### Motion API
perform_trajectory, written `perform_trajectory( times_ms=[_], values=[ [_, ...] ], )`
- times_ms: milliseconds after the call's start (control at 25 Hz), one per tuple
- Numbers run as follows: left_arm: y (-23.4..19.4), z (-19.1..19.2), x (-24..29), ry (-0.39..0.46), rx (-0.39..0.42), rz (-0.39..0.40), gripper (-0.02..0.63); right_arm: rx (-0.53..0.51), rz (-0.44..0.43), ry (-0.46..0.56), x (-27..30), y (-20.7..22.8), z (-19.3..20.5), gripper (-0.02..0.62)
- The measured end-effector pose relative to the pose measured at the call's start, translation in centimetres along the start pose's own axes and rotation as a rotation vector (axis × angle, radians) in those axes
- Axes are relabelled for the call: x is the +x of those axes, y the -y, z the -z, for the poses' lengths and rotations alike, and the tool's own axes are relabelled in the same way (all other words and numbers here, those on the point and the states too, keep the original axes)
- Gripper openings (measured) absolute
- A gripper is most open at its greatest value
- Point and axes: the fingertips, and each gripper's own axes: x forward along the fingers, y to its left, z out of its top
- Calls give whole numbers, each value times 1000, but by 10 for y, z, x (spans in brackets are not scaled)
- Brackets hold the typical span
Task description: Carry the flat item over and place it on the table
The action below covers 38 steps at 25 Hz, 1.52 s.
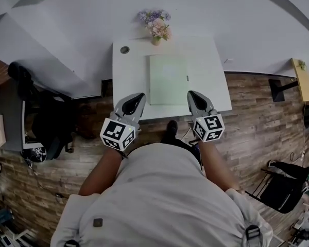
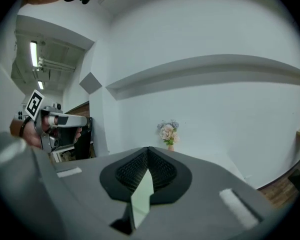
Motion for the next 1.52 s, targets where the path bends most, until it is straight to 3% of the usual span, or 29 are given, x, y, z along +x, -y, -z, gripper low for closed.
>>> perform_trajectory(
  times_ms=[440,760,1160,1520],
  values=[
    [7,-9,-27,36,-23,76,0,-44,45,12,-40,-49,-22,9],
    [23,2,-36,34,-57,88,0,-61,64,22,-70,-52,-26,9],
    [87,-7,-39,44,-19,71,0,-64,28,47,-136,-43,-20,9],
    [165,5,-66,48,3,-19,0,-68,-68,95,-207,-41,-5,9]
  ],
)
